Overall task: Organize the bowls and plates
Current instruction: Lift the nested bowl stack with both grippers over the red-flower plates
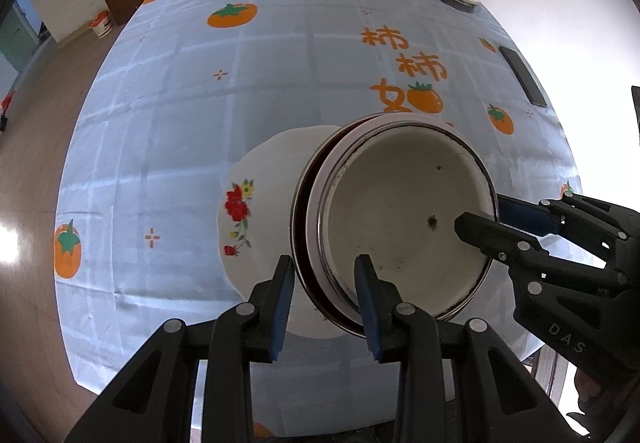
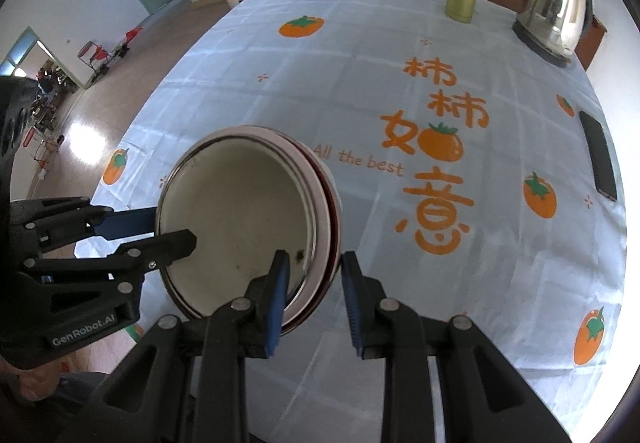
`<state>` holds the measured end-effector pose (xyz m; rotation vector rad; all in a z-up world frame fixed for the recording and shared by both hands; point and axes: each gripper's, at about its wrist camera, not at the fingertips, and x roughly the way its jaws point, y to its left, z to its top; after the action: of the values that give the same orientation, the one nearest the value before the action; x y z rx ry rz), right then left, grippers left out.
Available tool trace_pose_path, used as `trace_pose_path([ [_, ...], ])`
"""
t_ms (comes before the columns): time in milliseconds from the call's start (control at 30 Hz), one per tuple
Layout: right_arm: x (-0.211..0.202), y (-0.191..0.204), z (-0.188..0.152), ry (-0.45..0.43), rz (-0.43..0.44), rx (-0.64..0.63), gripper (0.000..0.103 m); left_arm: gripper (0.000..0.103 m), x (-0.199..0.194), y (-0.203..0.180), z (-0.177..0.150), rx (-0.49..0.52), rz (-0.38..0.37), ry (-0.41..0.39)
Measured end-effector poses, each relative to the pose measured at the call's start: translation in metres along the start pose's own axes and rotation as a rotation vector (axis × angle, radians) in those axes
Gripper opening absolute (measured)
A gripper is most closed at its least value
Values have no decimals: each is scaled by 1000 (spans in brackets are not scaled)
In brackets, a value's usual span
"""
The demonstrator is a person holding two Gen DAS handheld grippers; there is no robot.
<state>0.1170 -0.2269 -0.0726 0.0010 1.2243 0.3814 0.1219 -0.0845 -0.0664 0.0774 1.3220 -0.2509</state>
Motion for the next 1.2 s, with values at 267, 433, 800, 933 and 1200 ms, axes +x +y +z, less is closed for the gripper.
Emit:
trace_pose_path([
  [267,6,10,5,6,7,-21,27,33,1,11,-3,-26,8,5],
  [433,11,15,7,18,12,-34,27,33,2,16,-5,-39,13,8],
  [800,16,27,12,27,17,-64,27,33,0,29,-7,-65,21,8],
  [933,19,30,14,31,21,-70,27,33,1,33,-6,-74,22,11],
  [1200,26,33,16,45,27,-74,27,33,4,38,-5,-85,28,18],
])
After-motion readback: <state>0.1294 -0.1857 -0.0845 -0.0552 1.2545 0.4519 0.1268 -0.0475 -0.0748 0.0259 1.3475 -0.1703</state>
